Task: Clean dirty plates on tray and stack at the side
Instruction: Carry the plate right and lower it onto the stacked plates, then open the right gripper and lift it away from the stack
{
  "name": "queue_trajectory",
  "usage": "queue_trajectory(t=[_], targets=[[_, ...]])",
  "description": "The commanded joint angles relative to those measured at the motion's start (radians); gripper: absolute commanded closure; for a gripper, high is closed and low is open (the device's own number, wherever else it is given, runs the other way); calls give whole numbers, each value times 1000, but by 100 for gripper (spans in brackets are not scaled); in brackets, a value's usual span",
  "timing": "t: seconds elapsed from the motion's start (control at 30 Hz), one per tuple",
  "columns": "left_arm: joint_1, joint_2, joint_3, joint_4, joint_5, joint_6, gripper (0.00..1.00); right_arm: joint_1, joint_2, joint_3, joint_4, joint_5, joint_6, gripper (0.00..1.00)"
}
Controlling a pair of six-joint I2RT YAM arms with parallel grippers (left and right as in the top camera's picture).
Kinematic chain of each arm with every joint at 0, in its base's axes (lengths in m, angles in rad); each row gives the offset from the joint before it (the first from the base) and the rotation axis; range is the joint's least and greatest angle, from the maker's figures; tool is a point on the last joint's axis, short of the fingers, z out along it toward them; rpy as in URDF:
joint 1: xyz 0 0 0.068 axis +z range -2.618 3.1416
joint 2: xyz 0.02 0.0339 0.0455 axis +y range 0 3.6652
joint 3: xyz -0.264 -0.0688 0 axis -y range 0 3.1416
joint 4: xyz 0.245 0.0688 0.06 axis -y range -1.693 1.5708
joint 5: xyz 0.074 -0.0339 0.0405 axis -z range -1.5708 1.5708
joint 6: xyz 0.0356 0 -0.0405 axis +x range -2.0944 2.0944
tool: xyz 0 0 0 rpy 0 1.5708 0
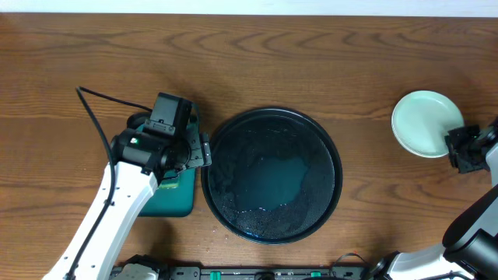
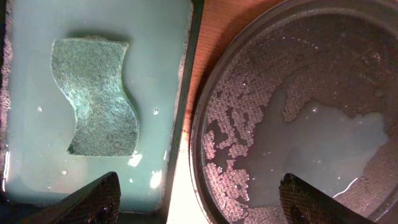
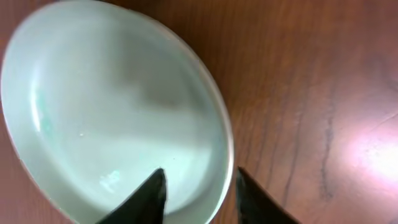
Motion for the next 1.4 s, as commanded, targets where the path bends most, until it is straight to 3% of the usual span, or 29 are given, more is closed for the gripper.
queue_trajectory(t=[0.0,0.23,0.4,0.6,0.8,0.83,0.87,1.1,1.37], targets=[[-4,16,6,2,-13,9,18,6,4,2,0,-42,-32,64],[-4,15,6,11,-22,10,18,53,-7,3,11,-229,-106,59],[-4,-29,12,5,-67,9,18,153,-66,4,5,-278,-246,55],[-4,-213,20,-4,-143,9,18,330,-162,4,-23,-129,-394,56],[-4,-480,20,-38,-185,9,18,473,-217,4,-28,30,-430,56],[-4,-531,20,-51,-185,9,18,489,-219,4,-28,35,-430,40],[-4,-575,20,-62,-185,9,18,501,-219,4,-28,43,-430,1],[-4,-826,20,-151,-219,9,18,526,-219,2,-37,104,-426,1],[-4,-909,20,-187,-248,9,18,526,-218,2,-58,103,-426,1]])
